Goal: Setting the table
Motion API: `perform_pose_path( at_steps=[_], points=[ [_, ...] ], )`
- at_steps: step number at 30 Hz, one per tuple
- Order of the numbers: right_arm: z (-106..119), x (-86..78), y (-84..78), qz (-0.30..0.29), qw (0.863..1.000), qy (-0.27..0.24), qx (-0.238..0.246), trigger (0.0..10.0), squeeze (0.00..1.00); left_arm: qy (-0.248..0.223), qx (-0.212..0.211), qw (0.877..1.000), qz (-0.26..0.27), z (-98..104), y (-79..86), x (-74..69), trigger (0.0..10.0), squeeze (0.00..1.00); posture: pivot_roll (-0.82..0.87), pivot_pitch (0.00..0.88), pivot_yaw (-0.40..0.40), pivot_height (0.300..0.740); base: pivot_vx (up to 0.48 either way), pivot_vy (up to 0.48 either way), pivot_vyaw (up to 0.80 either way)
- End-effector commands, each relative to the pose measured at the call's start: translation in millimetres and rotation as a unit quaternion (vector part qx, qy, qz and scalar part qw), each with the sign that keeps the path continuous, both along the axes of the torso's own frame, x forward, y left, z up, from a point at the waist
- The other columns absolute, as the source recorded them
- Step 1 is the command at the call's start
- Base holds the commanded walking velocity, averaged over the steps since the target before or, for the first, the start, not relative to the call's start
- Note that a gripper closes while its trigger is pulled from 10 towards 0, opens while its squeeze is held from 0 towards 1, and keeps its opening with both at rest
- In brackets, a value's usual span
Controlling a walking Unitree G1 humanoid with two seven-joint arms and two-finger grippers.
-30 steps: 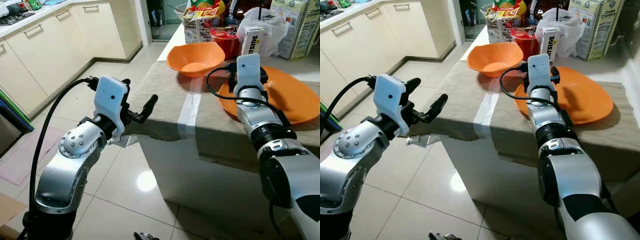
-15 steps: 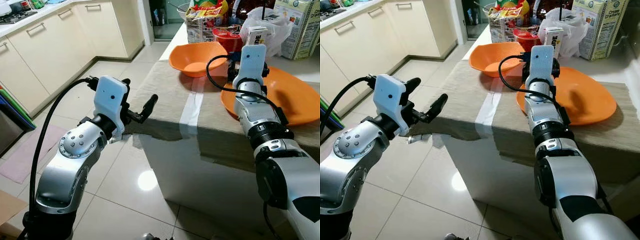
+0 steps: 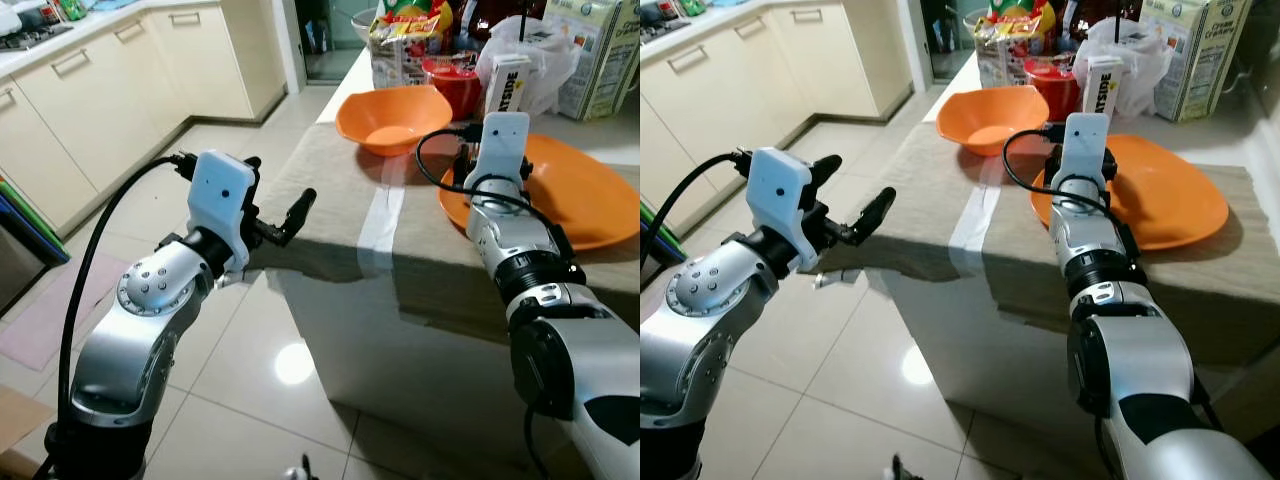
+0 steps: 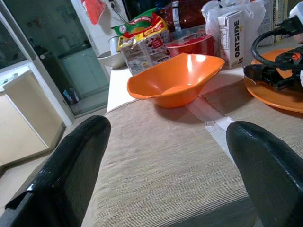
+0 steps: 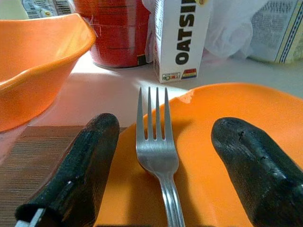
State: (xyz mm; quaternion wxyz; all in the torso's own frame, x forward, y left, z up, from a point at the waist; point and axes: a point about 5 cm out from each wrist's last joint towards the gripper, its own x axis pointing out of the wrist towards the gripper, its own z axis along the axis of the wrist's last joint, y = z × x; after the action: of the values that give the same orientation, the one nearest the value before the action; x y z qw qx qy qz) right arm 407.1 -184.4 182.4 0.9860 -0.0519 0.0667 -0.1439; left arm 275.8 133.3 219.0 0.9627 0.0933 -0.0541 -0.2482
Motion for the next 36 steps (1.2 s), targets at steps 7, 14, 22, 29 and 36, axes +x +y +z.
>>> perform_pose_path(
  at_steps=[7, 14, 22, 29, 36],
  points=[
    [-15, -1.7, 9.5, 0.011, 0.999, 0.041, 0.028, 10.0, 0.00, -0.016, 0.004, 1.000, 0.004, 10, 4.5, 0.6, 10.0, 0.00, -0.06, 0.000, 0.181, 0.735, 0.000, 0.000, 0.00],
    [11, -0.1, 16.0, 0.016, 0.999, -0.025, 0.025, 10.0, 0.00, -0.020, 0.007, 1.000, 0.006, 12, 5.8, 0.1, 10.0, 0.00, -0.06, 0.000, 0.179, 0.735, 0.000, 0.000, 0.00],
    [56, -20.8, 30.9, 0.046, 0.994, -0.099, 0.023, 10.0, 0.00, -0.023, 0.007, 1.000, 0.010, 10, 5.9, -1.3, 10.0, 0.00, -0.08, 0.000, 0.153, 0.735, 0.000, 0.000, 0.00],
    [46, -86.2, 20.8, 0.084, 0.984, -0.138, -0.079, 10.0, 0.00, -0.036, 0.011, 0.999, 0.028, 6, 11.0, -4.5, 10.0, 0.00, -0.11, 0.005, 0.140, 0.735, 0.000, 0.000, 0.00],
    [25, -160.3, -10.9, 0.080, 0.952, -0.196, -0.220, 10.0, 0.00, -0.065, 0.001, 0.997, 0.034, 3, 6.0, -1.7, 10.0, 0.00, -0.16, 0.000, 0.127, 0.735, 0.000, 0.000, 0.00]
  ],
)
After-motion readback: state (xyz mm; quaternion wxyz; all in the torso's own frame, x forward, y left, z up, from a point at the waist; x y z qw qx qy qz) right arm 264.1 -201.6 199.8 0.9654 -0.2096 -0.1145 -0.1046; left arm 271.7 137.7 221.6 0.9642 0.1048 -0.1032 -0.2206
